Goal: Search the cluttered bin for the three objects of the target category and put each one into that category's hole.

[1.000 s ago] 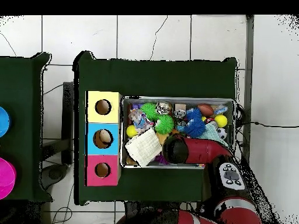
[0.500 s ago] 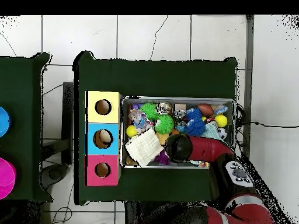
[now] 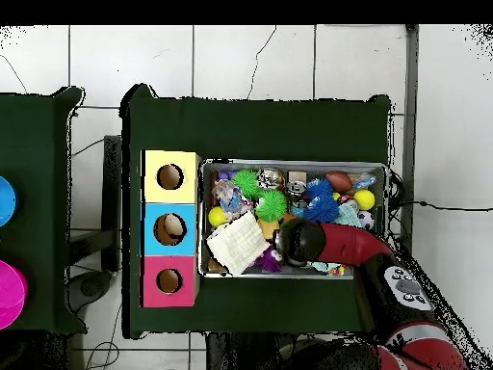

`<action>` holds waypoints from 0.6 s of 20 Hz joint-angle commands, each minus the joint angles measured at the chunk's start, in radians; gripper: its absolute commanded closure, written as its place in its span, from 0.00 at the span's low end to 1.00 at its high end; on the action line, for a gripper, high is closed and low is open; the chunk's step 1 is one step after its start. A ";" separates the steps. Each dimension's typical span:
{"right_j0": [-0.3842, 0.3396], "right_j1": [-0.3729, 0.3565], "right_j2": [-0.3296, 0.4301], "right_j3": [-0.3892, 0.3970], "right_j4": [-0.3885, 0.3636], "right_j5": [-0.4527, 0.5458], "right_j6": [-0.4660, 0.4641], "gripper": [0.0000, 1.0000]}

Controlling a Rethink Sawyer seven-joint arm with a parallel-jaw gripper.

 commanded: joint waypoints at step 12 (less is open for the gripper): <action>0.141 -0.272 0.034 0.195 -0.111 -0.229 0.089 1.00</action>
